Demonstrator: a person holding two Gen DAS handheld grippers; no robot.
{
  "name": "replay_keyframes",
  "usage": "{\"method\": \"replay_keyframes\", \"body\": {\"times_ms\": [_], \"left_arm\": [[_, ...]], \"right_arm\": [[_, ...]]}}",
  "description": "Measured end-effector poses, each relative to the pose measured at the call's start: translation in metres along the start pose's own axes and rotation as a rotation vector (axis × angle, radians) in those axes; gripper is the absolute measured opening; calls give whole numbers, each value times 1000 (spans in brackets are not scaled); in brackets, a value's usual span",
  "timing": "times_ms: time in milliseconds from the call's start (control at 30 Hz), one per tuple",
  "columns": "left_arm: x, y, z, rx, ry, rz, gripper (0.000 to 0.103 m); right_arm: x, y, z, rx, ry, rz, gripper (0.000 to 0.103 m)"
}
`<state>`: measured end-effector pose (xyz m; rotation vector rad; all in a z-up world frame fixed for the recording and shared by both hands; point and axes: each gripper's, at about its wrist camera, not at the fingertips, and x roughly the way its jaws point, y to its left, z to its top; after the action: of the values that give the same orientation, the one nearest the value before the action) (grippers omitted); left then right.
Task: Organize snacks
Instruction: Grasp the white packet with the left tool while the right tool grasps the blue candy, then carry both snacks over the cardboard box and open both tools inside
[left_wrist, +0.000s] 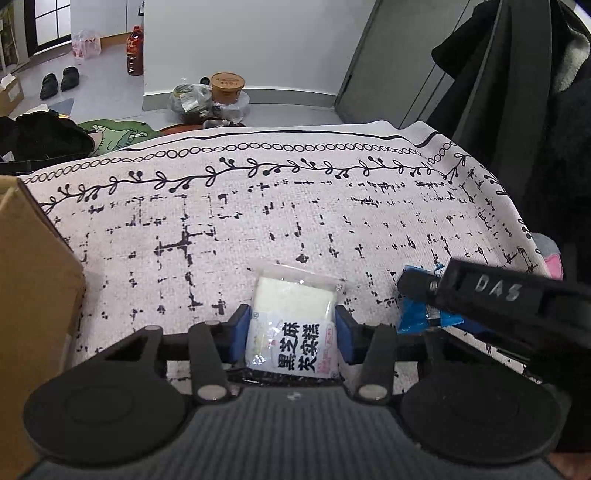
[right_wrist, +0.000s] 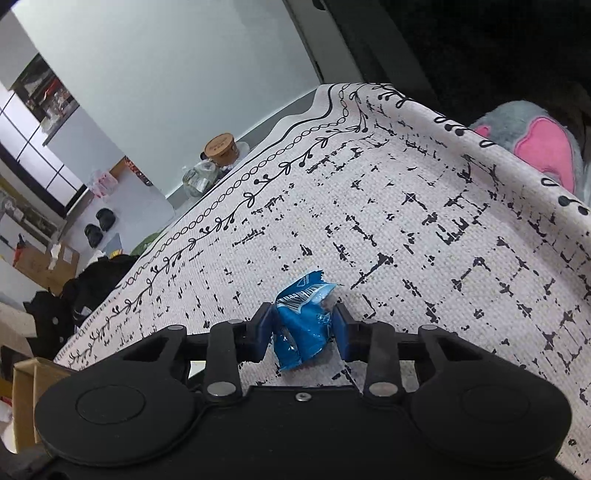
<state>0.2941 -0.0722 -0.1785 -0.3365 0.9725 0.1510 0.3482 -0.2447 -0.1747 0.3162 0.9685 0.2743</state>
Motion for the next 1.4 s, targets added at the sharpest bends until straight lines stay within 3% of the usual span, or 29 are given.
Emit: {"method": "replay_keyframes", "body": {"times_ms": [267,833,1400], "left_arm": [[-16,8,-8,-48,3,21,45],[-93,40,-15,-54,-78,51,44],[-153,72,-3,-69,-165,1,44]], "right_arm": [[-14,12,0,-12,-9,30,30],[-70,49,-11,-15,-88,62,30],[-122,86,-33,-35,-179,46,30]]}}
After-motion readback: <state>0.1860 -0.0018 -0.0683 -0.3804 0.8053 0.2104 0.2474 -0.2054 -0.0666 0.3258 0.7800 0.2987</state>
